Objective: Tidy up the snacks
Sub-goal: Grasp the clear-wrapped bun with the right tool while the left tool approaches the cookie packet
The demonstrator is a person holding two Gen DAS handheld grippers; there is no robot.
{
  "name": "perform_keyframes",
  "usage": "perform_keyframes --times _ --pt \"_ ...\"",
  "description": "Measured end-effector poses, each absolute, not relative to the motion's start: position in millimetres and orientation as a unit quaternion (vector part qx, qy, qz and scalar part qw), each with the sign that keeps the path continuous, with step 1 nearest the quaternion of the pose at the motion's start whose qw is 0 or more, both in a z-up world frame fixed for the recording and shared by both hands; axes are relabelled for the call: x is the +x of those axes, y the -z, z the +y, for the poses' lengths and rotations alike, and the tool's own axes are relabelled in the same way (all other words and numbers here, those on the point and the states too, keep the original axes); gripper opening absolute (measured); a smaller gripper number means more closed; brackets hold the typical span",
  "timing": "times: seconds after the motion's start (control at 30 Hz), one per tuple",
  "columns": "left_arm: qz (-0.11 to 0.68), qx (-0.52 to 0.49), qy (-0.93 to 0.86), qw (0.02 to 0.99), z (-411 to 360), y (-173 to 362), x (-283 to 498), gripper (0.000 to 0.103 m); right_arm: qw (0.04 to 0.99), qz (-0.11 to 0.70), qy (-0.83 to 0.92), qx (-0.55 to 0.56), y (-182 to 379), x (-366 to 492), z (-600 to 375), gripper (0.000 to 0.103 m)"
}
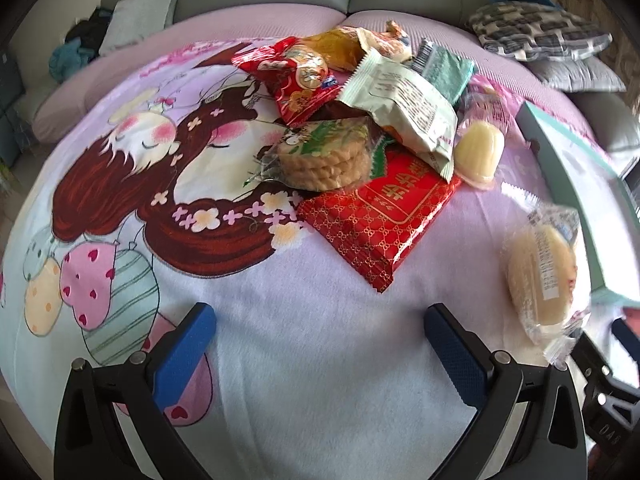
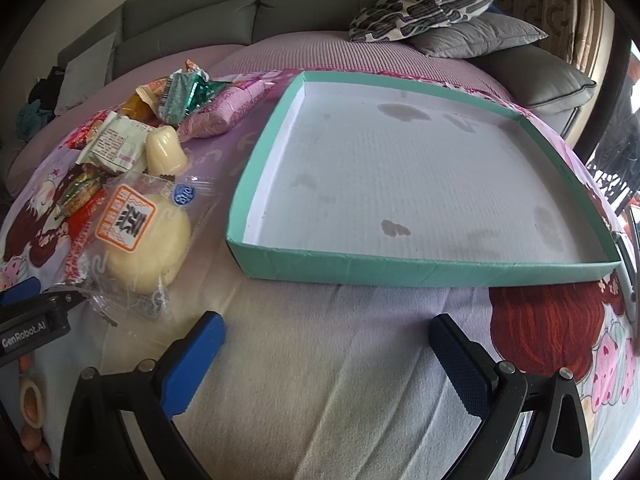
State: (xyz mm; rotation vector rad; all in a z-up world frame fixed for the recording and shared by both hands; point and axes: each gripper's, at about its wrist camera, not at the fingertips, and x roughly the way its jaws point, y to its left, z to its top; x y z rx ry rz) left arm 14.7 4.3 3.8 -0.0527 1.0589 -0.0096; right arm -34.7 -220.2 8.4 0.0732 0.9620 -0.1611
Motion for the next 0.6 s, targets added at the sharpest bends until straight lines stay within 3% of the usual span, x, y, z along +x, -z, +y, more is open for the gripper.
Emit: perform_keyframes --times 0.3,0.6 --pt "0.473 -0.023 -0.018 0.881 12.4 -73.5 15.9 0.103 0.925 0.371 0.046 0.069 -70.2 -49.1 -214.0 0.103" --pt "0.463 0.0 -0.016 0.886 1.4 -115.8 46.4 0.103 0.915 0.399 0.007 0.061 -117.4 -12.4 -192.8 0.103"
